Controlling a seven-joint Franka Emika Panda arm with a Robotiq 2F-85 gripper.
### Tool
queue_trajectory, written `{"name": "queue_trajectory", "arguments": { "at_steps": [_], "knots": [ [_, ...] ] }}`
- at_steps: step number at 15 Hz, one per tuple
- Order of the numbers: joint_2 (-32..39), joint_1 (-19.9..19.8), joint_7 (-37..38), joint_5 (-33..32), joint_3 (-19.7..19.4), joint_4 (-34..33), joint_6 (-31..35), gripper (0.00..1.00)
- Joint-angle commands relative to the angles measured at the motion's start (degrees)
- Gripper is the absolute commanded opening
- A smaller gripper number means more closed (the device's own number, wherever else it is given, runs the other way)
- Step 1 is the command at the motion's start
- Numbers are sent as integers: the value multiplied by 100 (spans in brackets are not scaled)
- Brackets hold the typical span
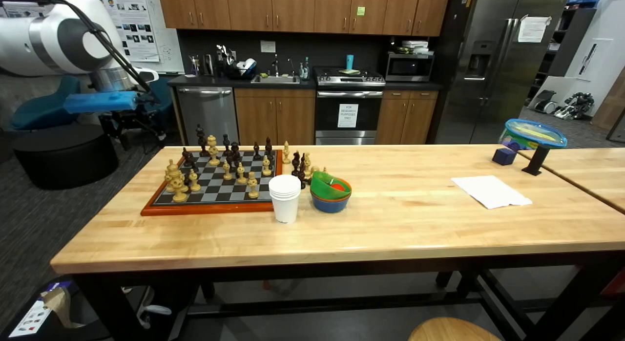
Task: Shift the chess piece to the next box on the left
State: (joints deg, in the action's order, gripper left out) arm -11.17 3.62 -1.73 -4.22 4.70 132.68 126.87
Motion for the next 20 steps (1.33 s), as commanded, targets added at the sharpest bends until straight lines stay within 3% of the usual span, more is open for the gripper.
{"name": "queue_trajectory", "arguments": {
  "at_steps": [1,14,20],
  "knots": [
    [224,-6,-153,-96,-41,-115,6,100],
    [1218,-95,-761,166,-247,-503,178,100],
    [1276,-149,-772,334,-249,-511,78,100]
  ]
}}
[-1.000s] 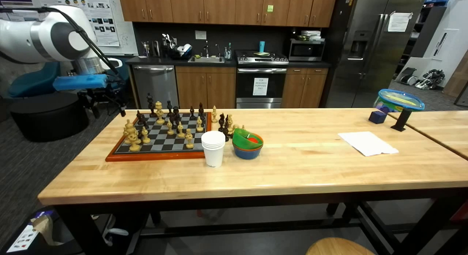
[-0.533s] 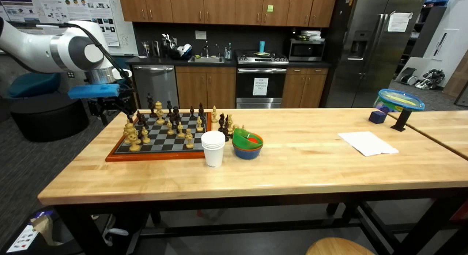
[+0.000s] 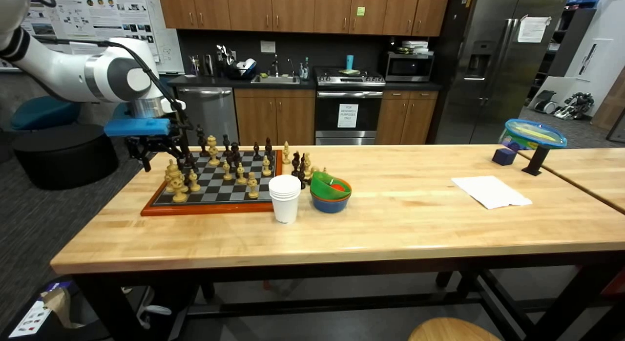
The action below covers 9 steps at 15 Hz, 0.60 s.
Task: Shift the chess piece to the next box on the left
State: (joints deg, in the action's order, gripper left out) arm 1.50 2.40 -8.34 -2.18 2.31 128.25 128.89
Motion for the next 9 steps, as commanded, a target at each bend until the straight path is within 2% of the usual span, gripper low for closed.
{"name": "queue_trajectory", "arguments": {
  "at_steps": [1,9],
  "knots": [
    [-2,-24,-95,132,-5,-62,-151,100],
    [29,9,-73,153,32,-77,-255,100]
  ]
}}
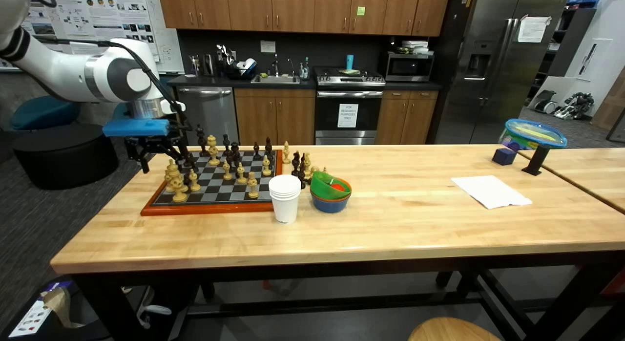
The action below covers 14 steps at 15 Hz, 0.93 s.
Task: Shift the chess piece to the next box on the left
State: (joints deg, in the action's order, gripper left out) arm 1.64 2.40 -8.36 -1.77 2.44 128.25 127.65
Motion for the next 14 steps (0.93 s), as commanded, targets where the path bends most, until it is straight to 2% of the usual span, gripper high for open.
{"name": "queue_trajectory", "arguments": {
  "at_steps": [1,10,11,12,14],
  "knots": [
    [18,13,-80,134,29,-82,-135,100],
    [59,47,-50,267,94,-98,-173,100],
    [58,45,-48,261,95,-95,-162,91],
    [56,43,-43,260,94,-91,-149,73],
    [43,42,-31,245,92,-80,-138,60]
  ]
}}
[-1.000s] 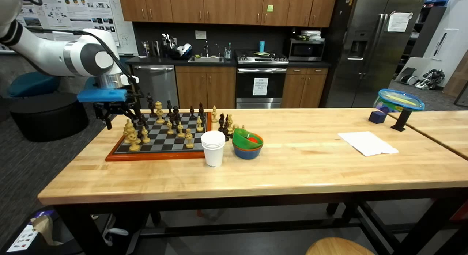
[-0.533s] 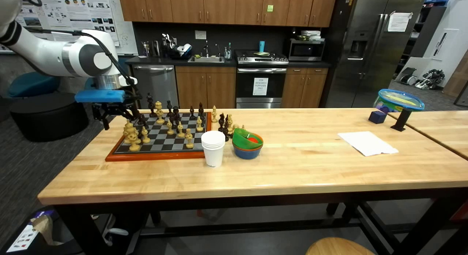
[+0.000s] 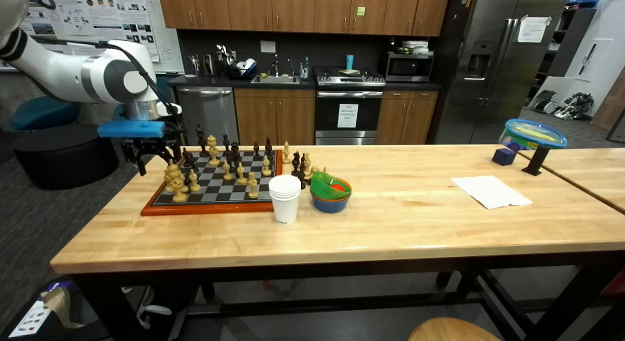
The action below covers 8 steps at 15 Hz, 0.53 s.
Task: Shift the chess piece to the next box on the left
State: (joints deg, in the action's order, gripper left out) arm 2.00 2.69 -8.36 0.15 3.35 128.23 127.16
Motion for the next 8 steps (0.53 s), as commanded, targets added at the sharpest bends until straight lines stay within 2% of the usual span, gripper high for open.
{"name": "queue_trajectory", "arguments": {
  "at_steps": [1,5,8],
  "knots": [
    [2,12,-25,45,0,-75,-85,52],
    [-24,6,1,2,-9,-56,-84,20],
    [-45,8,68,-46,-10,-45,-47,2]
  ]
}}
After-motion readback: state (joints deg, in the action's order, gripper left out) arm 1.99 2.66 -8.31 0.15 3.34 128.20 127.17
